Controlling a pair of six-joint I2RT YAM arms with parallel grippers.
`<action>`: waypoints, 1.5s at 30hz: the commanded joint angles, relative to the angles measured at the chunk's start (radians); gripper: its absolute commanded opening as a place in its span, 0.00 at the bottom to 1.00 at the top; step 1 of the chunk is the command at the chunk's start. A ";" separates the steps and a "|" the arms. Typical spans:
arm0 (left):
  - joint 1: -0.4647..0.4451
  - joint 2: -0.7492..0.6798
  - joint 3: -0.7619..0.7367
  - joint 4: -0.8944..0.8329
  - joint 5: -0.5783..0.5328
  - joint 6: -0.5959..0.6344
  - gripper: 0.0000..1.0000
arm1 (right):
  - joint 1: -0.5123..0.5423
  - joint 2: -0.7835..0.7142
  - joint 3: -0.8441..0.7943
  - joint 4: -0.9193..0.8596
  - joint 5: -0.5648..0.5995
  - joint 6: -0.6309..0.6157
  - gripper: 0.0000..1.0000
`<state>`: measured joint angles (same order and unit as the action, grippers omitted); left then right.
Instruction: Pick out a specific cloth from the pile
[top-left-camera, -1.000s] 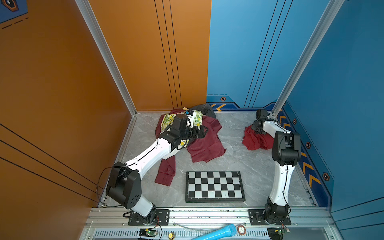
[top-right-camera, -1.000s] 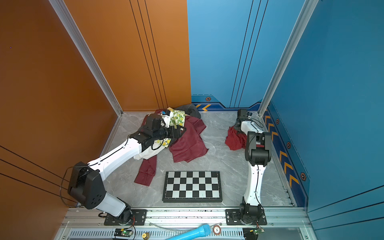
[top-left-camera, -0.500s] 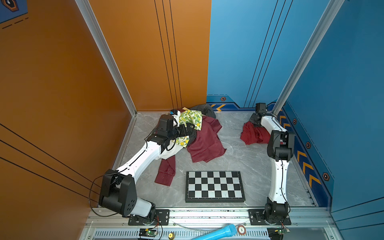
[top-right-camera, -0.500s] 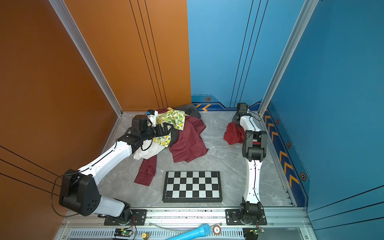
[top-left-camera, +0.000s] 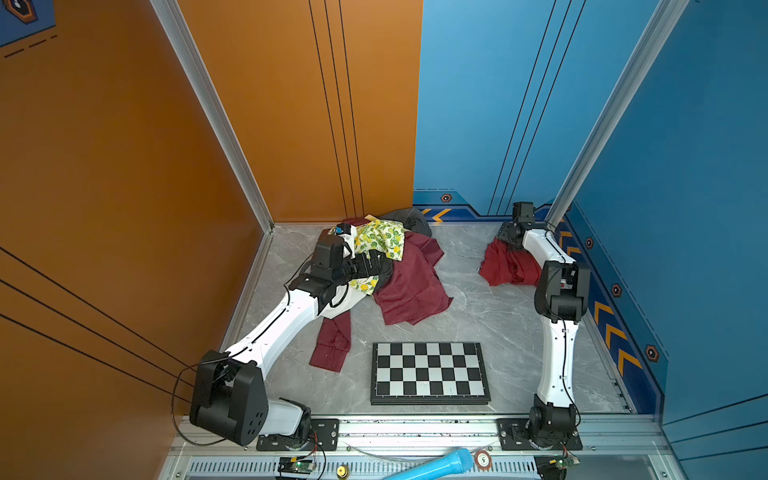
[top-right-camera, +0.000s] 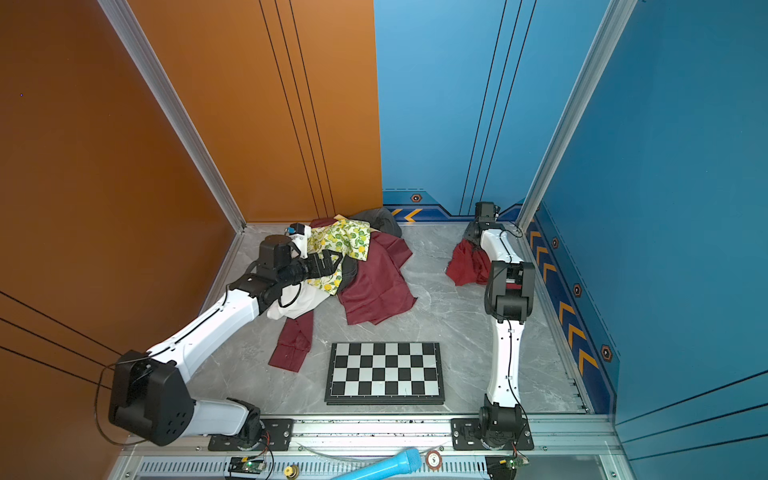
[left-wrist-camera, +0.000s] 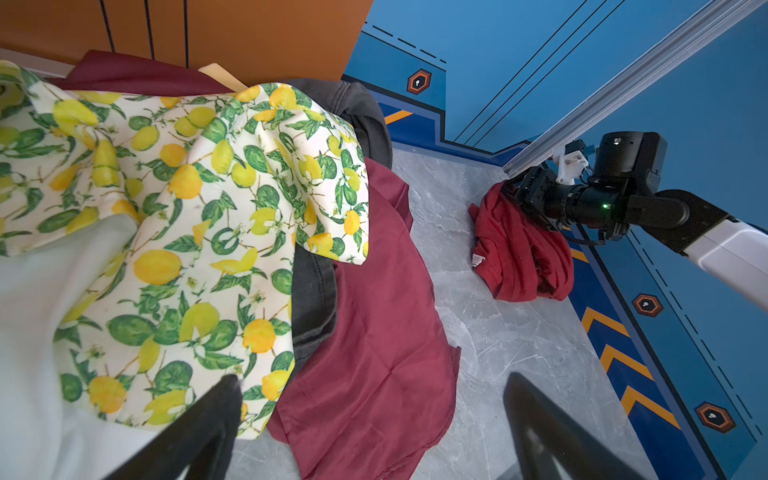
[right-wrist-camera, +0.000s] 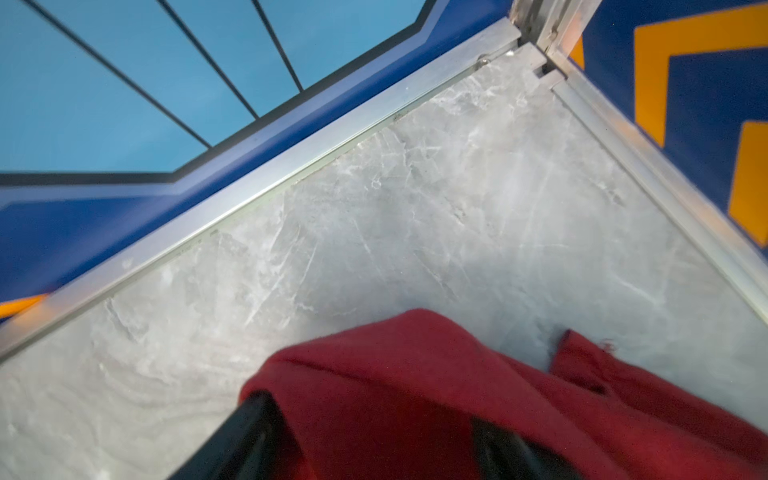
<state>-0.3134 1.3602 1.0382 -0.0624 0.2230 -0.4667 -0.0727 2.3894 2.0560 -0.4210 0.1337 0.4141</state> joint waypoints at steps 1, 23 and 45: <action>-0.001 -0.083 -0.049 -0.059 -0.074 0.038 0.98 | -0.005 -0.143 -0.044 0.008 0.001 -0.026 0.85; 0.164 -0.340 -0.136 -0.314 -0.269 0.179 0.98 | 0.068 -0.748 -0.593 0.193 0.057 -0.203 0.99; 0.313 -0.182 -0.366 0.188 -0.280 0.312 0.98 | 0.183 -1.243 -1.452 0.669 0.027 -0.283 1.00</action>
<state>-0.0204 1.1622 0.7181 0.0189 -0.0154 -0.2008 0.1059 1.1889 0.6567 0.1528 0.1528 0.1619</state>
